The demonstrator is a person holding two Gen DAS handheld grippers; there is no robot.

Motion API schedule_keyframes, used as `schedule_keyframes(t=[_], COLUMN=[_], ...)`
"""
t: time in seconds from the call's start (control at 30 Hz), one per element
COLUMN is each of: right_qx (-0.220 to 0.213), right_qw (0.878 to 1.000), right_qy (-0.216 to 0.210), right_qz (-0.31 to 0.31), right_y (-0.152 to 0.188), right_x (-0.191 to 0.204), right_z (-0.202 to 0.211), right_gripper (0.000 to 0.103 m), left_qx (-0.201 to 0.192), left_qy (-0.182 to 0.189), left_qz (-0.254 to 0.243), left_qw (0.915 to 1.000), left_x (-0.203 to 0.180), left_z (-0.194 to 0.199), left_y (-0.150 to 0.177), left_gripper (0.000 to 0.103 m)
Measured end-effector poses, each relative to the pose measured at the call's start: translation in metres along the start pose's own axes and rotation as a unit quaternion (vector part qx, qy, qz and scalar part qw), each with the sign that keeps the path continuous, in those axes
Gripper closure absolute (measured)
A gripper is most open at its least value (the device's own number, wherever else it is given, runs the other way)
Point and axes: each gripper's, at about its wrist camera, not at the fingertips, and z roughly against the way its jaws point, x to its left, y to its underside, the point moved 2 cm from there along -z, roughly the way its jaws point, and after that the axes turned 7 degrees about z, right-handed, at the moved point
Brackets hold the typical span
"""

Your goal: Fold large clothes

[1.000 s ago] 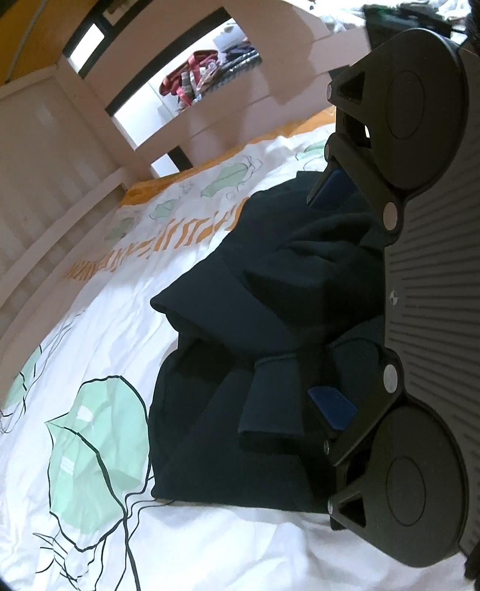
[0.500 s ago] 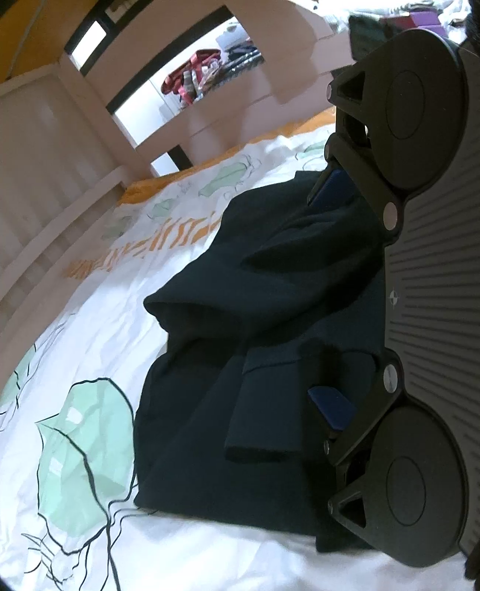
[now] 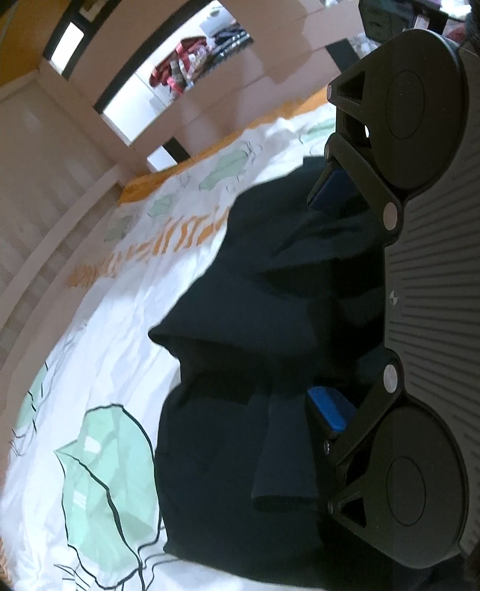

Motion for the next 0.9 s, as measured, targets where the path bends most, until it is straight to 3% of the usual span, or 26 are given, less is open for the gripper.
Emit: schedule_keyframes(t=[0.27,0.37,0.6,0.7,0.73,0.8,0.83,0.9], right_qx=[0.009,0.010,0.010,0.011,0.012,0.014,0.015,0.018], right_qw=[1.000,1.000,1.000,1.000,1.000,1.000,1.000,1.000], right_qy=[-0.015,-0.016,-0.017,-0.015,-0.014,-0.014,-0.013,-0.011], right_qz=[-0.002,-0.005,-0.012,-0.009,-0.006,-0.002,0.000,0.004], right_y=[0.001,0.001,0.002,0.002,0.002,0.001,0.000,-0.001], right_x=[0.001,0.000,-0.002,0.000,0.001,0.003,0.004,0.007], right_z=[-0.007,-0.009,-0.011,-0.012,-0.012,-0.013,-0.013,-0.015], right_gripper=[0.041,0.041,0.041,0.041,0.040,0.038,0.036,0.035], left_qx=[0.013,0.032,0.046,0.037,0.031,0.028,0.029,0.020], left_qy=[0.056,0.045,0.027,0.037,0.037,0.040,0.044,0.056], left_qz=[0.080,0.092,0.068,0.101,0.124,0.158,0.167,0.172], left_qw=[0.9951,0.9942,0.9963,0.9935,0.9912,0.9863,0.9845,0.9834], left_x=[0.009,0.013,0.007,0.010,0.014,0.024,0.027,0.032], left_z=[0.005,0.001,-0.016,-0.021,-0.022,-0.021,-0.020,-0.017], left_y=[-0.008,-0.009,-0.001,-0.005,-0.006,-0.008,-0.009,-0.007], left_gripper=[0.000,0.000,0.000,0.002,0.007,0.035,0.039,0.068])
